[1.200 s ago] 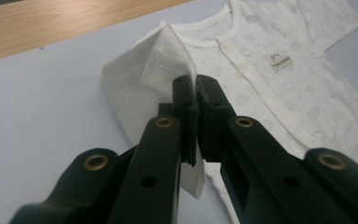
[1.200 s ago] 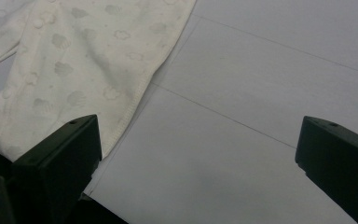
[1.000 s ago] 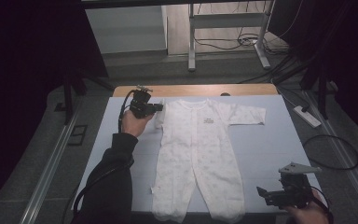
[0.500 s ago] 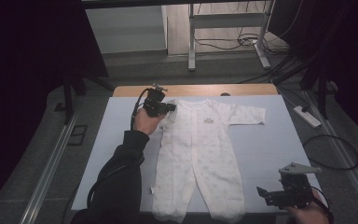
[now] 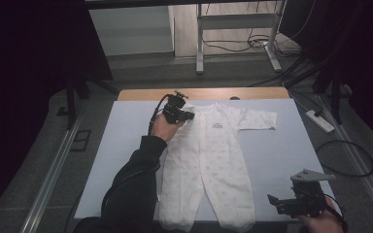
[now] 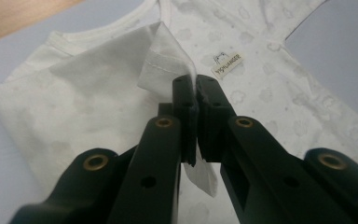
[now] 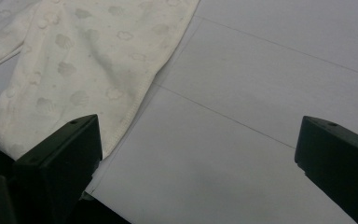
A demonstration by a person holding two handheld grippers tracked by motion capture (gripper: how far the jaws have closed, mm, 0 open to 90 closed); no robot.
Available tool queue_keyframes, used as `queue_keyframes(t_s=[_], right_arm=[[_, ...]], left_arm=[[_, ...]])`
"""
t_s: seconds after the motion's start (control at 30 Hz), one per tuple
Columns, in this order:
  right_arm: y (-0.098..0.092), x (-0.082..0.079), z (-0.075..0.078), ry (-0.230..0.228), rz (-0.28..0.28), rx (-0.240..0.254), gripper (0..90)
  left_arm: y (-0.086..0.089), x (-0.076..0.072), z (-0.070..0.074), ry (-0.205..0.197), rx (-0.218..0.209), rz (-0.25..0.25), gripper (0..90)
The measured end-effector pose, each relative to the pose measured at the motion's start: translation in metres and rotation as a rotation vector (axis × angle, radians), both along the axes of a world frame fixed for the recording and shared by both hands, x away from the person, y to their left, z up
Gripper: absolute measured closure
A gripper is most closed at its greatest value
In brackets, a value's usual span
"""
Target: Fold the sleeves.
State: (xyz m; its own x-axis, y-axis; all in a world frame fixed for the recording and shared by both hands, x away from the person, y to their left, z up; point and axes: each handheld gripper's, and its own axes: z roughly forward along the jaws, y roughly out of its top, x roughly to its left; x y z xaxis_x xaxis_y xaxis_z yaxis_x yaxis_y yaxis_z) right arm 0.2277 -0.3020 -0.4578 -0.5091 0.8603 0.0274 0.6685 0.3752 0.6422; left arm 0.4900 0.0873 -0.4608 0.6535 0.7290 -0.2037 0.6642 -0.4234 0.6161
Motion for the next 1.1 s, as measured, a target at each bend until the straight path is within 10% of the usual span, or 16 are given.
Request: queue_keyframes(t_s=[0.67, 1.1], right_arm=[[0.000, 0.000, 0.000, 0.000, 0.005, 0.002, 0.8], [0.000, -0.001, 0.000, -0.001, 0.002, 0.001, 0.8]], left_arm=[[-0.029, 0.010, -0.034, 0.068, 0.027, -0.013, 83.9], [-0.018, 0.006, -0.022, -0.017, -0.018, -0.021, 46.2]])
